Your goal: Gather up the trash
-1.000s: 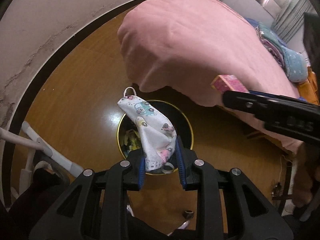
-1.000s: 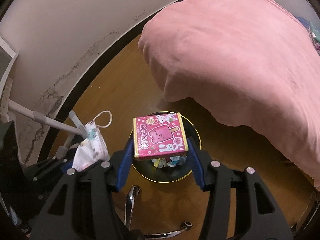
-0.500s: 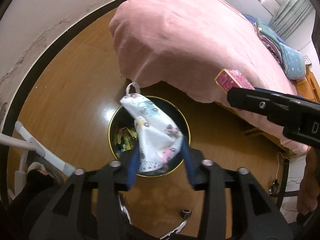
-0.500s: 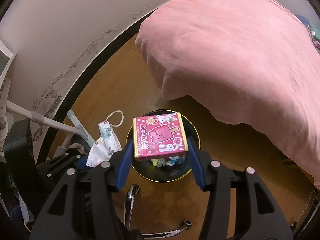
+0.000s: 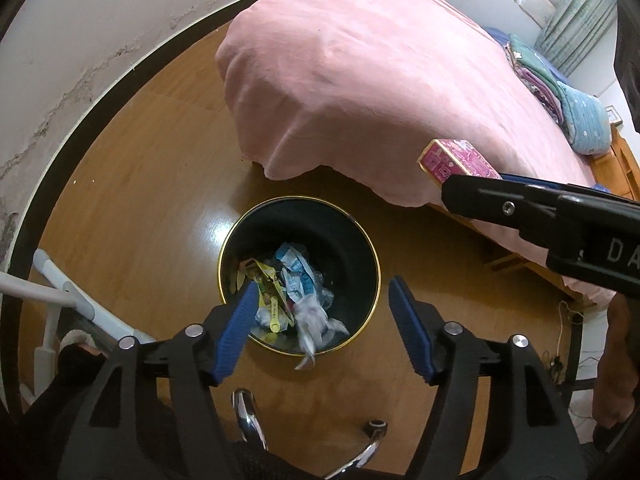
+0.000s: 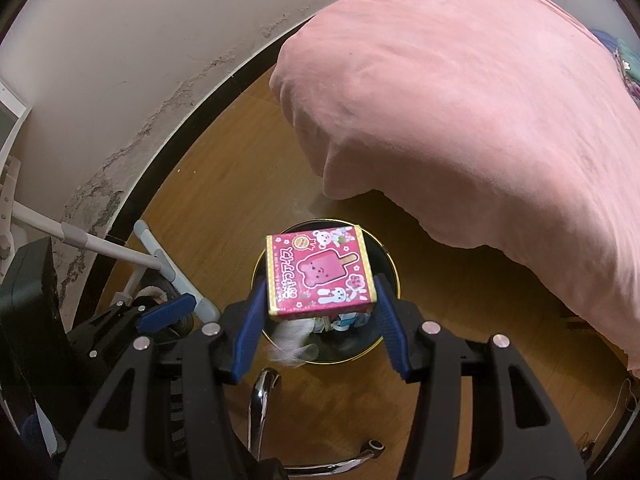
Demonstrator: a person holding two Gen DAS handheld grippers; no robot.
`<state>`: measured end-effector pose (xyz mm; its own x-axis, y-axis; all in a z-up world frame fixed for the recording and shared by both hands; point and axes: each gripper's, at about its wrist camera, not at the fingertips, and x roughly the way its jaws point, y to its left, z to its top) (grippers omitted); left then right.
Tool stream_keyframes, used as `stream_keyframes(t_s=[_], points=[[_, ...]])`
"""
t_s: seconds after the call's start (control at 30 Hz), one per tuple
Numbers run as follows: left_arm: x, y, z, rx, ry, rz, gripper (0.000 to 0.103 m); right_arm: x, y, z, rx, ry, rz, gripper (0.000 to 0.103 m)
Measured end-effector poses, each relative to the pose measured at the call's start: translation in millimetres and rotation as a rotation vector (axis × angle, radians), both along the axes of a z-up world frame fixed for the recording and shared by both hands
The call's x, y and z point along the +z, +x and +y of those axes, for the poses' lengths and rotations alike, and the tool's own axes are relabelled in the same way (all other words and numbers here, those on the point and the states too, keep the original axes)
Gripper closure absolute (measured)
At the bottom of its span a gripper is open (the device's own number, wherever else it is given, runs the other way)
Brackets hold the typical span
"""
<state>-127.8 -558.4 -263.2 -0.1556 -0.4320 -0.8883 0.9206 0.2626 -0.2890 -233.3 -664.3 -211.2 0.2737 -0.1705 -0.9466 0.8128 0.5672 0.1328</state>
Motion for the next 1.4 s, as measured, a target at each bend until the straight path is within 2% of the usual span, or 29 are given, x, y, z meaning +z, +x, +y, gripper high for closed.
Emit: stream_keyframes(t_s=[0.13, 0.3, 0.43, 0.6, 0.7, 0.77, 0.87, 0.93, 1.03, 1.1, 1.23, 1.37, 1.4], points=[[3.0, -0.1, 2.7, 0.001, -0.005, -0.009, 0.034, 0.5, 0.3, -0.5, 0.001, -0.001, 0.0, 0.051], [19.7, 0.8, 13.5, 0.004, -0.033, -0.037, 0.024, 2.7, 1.3, 0.2, 0.002, -0.008, -0.002, 0.05], [43.7, 1.9, 26.2, 0.011, -0.073, -0.095, 0.014, 10.8, 3.2, 1.5, 0.004, -0.034, -0.026, 0.031], [91.5, 1.4, 57.5, 0.018, -0.159, -0.196, 0.01, 31.3, 13.7, 8.0, 0.028, -0.102, -0.065, 0.025], [129.4, 5.2, 87.9, 0.036, -0.221, -0.26, 0.009, 59.4, 25.4, 21.6, 0.066, -0.169, -0.121, 0.016], [156.8, 12.2, 114.6, 0.071, -0.261, -0.307, 0.007, 89.0, 37.4, 38.1, 0.091, -0.242, -0.18, 0.01], [201.5, 33.6, 168.4, 0.165, -0.301, -0.375, 0.007, 133.8, 63.3, 70.3, 0.154, -0.333, -0.27, 0.007], [220.9, 48.4, 199.3, 0.225, -0.306, -0.407, 0.007, 163.6, 88.6, 100.7, 0.214, -0.369, -0.335, 0.007], [252.4, 78.7, 261.1, 0.382, -0.314, -0.469, 0.007, 194.7, 128.0, 142.0, 0.315, -0.387, -0.408, 0.007], [267.8, 100.1, 310.3, 0.519, -0.293, -0.519, 0.007, 210.3, 158.7, 172.4, 0.404, -0.376, -0.451, 0.007], [273.6, 134.4, 400.7, 0.788, -0.197, -0.632, 0.007, 229.3, 220.1, 237.1, 0.566, -0.315, -0.531, 0.007], [258.5, 161.5, 476.8, 1.007, -0.074, -0.63, 0.007, 226.4, 267.6, 292.0, 0.69, -0.253, -0.545, 0.007], [255.4, 165.5, 489.1, 1.037, -0.058, -0.632, 0.007, 225.3, 274.7, 299.3, 0.705, -0.231, -0.546, 0.007]])
